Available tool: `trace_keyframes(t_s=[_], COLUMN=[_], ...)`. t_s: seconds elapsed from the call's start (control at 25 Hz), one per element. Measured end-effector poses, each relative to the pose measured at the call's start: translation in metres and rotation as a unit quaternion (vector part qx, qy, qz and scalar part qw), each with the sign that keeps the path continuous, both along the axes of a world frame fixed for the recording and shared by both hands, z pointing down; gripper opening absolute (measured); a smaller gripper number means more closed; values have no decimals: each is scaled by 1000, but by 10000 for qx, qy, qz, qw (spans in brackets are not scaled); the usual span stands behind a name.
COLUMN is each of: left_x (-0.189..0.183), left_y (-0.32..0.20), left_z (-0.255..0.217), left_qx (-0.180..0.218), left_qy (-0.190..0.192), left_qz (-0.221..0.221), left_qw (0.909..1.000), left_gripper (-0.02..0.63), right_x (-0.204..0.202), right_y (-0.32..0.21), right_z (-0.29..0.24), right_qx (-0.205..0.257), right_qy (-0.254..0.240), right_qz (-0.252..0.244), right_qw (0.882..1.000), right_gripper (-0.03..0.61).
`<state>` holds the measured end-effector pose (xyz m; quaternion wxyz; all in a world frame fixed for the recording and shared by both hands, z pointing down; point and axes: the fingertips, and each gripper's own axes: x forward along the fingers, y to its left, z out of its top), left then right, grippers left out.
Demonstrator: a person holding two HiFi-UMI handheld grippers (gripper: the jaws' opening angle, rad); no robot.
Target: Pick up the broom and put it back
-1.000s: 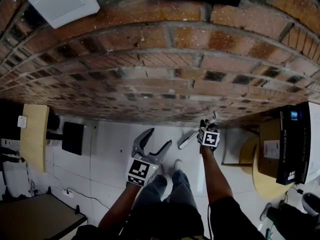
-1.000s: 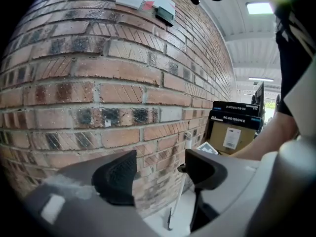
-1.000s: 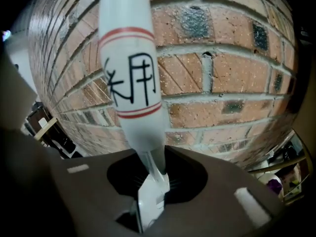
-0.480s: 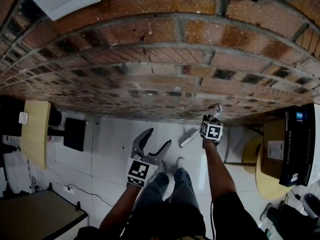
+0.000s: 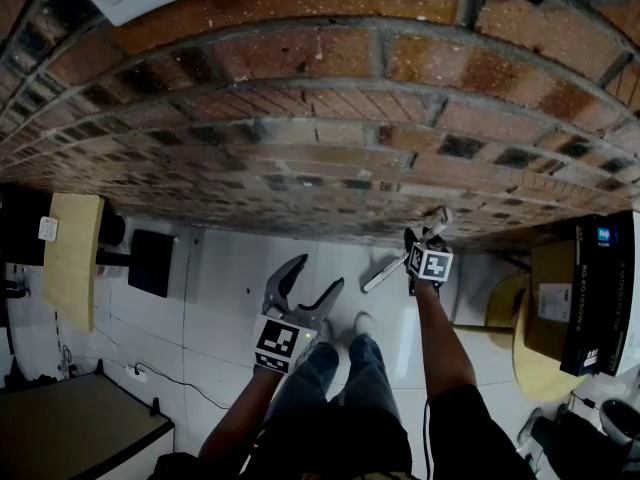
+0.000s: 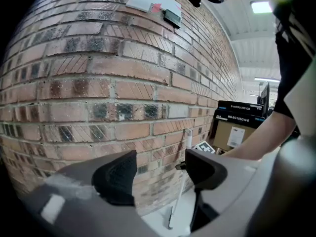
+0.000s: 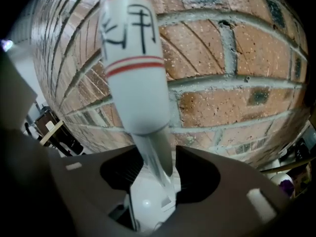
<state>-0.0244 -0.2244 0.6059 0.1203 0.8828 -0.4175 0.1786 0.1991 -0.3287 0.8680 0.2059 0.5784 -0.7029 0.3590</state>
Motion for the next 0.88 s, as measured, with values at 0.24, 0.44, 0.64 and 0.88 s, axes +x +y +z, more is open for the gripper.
trace_keyframes(t_s=[0.24, 0.44, 0.64, 0.88], left_x=[5, 8, 9, 3], left_y=[2, 1, -1, -3], left_z=[-3, -8, -22, -61], left_qx=[35, 96, 228, 624], left_qy=[34, 113, 208, 404], left_qz=[42, 41, 42, -15], left_qw=[10000, 9999, 9995, 9972], left_gripper=[308, 308, 308, 308], right_x=[7, 24, 40, 16], right_y=[4, 23, 57, 77], right_z=[-12, -42, -105, -226], right_qx=[152, 447, 1096, 2177], right_qy=[30, 376, 610, 973], right_qz=[-109, -99, 208, -98], right_qw=[9998, 9982, 9919, 9711], right_gripper=[264, 320, 339, 356])
